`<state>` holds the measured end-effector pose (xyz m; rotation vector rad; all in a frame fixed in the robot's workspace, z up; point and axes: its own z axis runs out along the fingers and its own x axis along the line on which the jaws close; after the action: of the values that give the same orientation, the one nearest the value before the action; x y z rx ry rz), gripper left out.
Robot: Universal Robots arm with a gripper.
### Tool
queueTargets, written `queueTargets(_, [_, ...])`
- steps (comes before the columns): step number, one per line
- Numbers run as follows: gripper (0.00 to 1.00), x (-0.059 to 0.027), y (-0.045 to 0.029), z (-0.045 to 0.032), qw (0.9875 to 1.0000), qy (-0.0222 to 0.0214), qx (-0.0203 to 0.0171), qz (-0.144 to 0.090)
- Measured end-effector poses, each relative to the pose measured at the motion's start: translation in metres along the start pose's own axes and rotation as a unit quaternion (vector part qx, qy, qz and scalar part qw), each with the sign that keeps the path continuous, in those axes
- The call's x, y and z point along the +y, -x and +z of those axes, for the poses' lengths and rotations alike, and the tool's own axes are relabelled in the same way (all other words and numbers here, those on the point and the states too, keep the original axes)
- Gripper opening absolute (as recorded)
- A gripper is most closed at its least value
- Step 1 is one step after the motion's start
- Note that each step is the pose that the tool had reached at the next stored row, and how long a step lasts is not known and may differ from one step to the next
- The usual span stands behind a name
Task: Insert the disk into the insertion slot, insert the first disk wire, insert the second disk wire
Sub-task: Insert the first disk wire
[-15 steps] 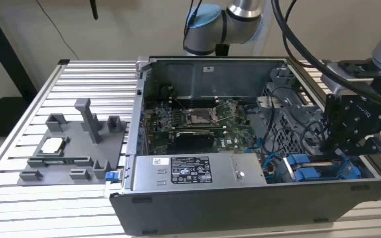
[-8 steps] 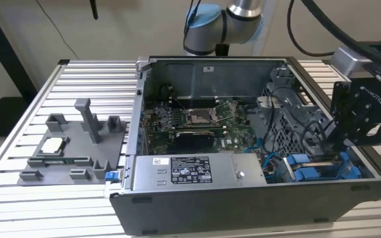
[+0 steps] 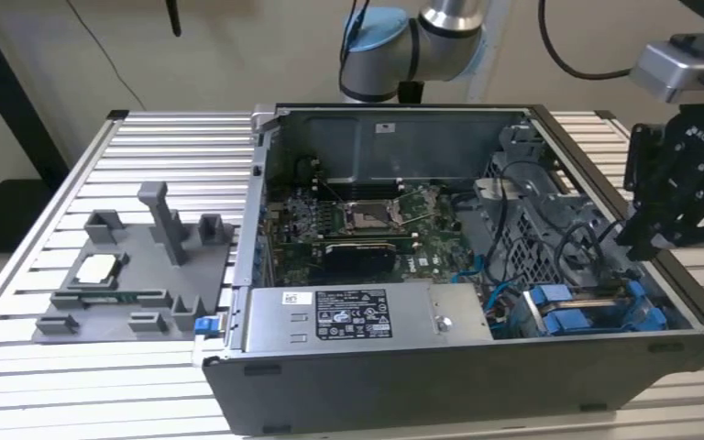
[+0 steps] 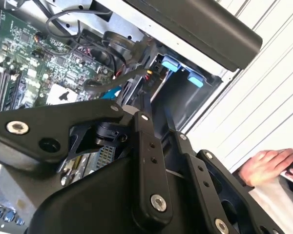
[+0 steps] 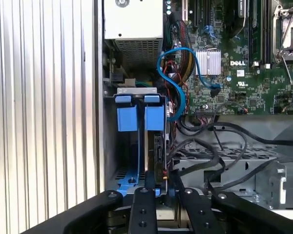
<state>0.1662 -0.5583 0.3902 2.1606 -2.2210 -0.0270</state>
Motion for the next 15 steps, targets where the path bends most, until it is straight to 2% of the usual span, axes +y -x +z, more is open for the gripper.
queueTargets(2, [0.26,0.0007,0.0003,-0.0041,1.0000,0.0000,0.0001,0.000])
queueTargets(6, [0.26,0.0002,0.0005,-0.0041,1.0000,0.0000,0.0000,0.000])
queueTargets(12, [0.26,-0.0131,0.0016,-0.0046,1.0000,0.0001,0.0001,-0.001])
queueTargets(15, [0.26,-0.0153,0.0040,-0.0047,1.0000,0.0002,-0.0001,-0.001])
